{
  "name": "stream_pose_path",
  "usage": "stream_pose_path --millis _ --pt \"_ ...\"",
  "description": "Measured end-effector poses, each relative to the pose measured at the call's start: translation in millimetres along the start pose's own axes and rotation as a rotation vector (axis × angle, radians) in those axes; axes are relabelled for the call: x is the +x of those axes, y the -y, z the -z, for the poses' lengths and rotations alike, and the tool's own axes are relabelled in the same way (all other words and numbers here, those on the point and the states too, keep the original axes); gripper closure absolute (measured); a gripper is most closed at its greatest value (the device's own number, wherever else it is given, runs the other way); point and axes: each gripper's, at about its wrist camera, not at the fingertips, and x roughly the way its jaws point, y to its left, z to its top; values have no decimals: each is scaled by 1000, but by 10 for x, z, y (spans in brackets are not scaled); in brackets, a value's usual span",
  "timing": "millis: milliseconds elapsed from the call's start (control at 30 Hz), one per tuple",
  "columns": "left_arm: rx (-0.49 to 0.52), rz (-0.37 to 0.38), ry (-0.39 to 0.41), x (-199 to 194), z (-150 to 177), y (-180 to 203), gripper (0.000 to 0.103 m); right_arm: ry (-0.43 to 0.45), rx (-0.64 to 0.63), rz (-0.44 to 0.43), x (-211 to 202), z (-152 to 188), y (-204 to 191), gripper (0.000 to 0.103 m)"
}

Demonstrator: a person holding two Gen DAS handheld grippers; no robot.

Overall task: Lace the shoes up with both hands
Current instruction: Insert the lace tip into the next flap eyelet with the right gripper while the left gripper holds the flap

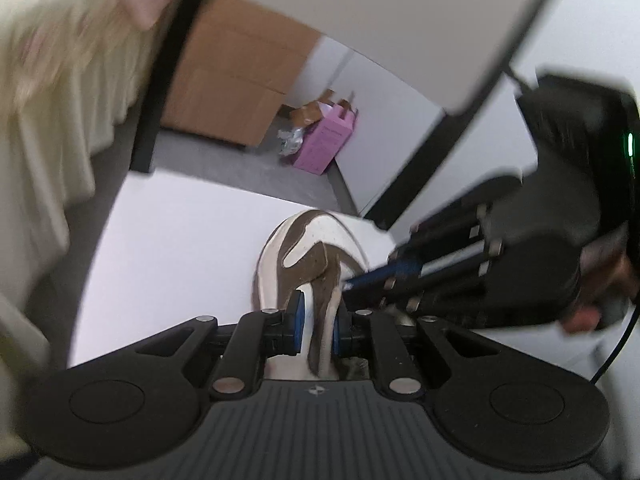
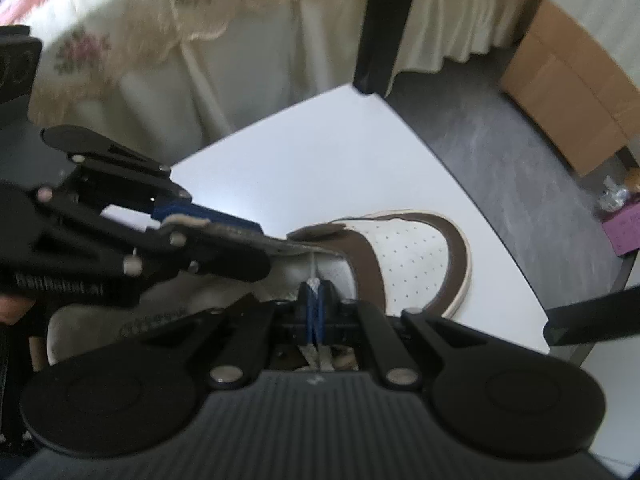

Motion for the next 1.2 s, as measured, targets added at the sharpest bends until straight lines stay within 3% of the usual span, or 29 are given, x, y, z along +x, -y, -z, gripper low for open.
stream_pose_path --millis 133,233,367,467,633,700,833,933,1033,1200 --pt "169 -41 -2 13 36 138 88 86 -2 -11 -56 107 -32 100" --pt "209 -49 3 41 55 138 88 117 -45 -2 -38 125 -61 100" --pt "259 -34 0 92 53 143 87 118 -11 5 20 111 -30 100" --pt "293 -15 -11 137 36 120 80 125 89 -30 39 115 72 100" --pt "358 -1 -45 242 3 84 57 153 235 -103 52 184 252 100" --pt "396 21 -48 266 0 83 55 173 246 -111 39 212 256 100" --pt "469 75 -56 330 -10 87 53 218 109 -3 -14 221 59 100" --pt "502 103 -65 362 -9 86 45 206 -112 129 -6 199 -206 100" --pt "527 126 -71 372 13 82 42 207 -230 149 18 176 -302 100" --pt "516 141 -74 399 -1 35 41 249 -140 74 8 156 -122 100"
